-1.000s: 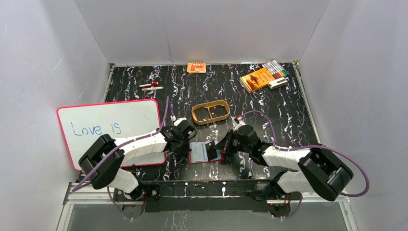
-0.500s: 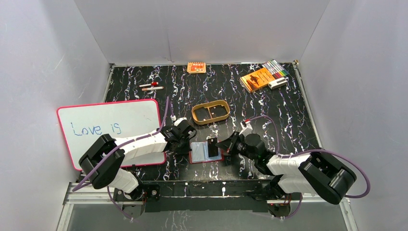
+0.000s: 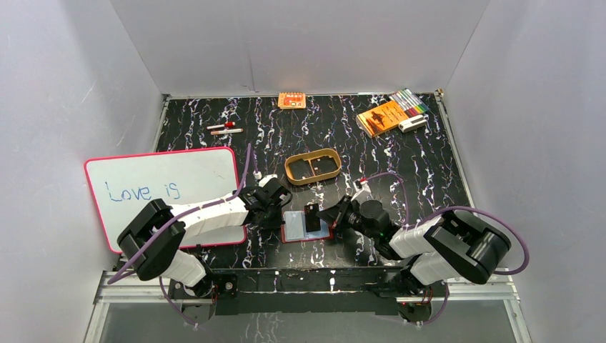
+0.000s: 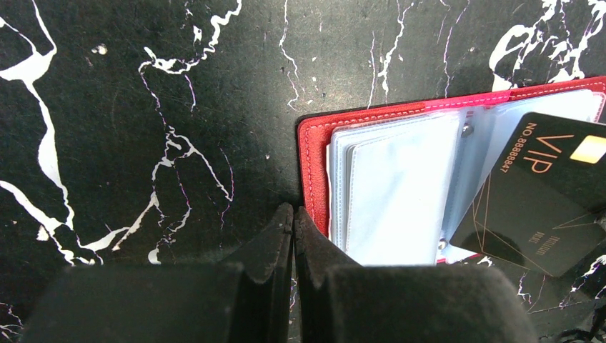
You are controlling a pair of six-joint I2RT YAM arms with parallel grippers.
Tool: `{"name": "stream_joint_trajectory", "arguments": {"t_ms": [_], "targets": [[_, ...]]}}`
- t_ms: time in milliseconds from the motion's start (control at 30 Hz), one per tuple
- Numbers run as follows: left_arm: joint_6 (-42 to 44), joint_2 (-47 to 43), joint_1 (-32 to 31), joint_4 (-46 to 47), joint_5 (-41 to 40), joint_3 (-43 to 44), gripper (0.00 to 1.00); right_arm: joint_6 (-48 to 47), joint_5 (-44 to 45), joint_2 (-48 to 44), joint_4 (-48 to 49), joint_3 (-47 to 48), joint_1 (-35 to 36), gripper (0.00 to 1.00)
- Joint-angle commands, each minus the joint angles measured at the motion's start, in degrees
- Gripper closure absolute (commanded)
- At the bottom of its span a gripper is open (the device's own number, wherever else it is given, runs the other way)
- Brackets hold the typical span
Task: Put the credit cards into the card holder
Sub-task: Insert the credit card into the card holder.
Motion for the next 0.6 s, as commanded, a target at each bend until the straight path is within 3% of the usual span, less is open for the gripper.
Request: {"name": "stream_joint_trajectory", "arguments": {"t_ms": [0, 567], "targets": [[0.0, 0.7, 0.0, -0.6, -0.2, 0.2, 0.99, -0.3, 2.2, 0.2, 4.8, 0.3, 0.4, 1.00], [-0.3, 0.1, 0.0, -0.6, -0.3, -0.4, 0.99, 4.2, -1.2, 4.7, 6.9, 1.6, 0.6, 1.00]]}}
